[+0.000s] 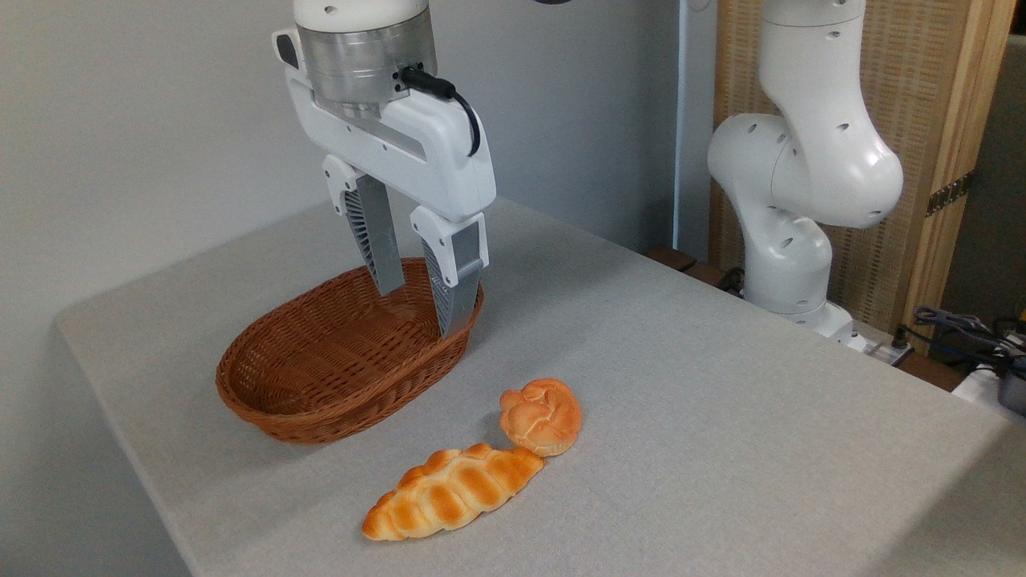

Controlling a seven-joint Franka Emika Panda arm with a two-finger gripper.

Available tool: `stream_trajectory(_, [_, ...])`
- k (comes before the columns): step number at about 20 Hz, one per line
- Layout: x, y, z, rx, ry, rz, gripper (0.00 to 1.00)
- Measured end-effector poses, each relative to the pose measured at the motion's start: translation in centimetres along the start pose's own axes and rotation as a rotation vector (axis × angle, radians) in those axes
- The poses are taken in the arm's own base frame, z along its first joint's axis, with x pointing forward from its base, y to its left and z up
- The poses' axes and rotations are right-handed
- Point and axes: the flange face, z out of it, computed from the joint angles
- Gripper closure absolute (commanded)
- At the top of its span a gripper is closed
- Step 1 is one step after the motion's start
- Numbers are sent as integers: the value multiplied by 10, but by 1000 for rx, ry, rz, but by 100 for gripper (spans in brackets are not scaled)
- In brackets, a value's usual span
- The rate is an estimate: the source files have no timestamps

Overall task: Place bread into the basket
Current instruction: 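Move the open gripper from the basket down over the braided bread loaf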

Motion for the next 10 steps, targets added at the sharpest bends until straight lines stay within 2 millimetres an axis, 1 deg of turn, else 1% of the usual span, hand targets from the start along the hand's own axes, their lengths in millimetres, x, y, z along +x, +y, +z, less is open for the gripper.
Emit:
stream_trajectory(5, [-6,-8,5,-6,-8,-18,0])
stream_trajectory(10, [-6,-9,8,-11,-12,-20,0])
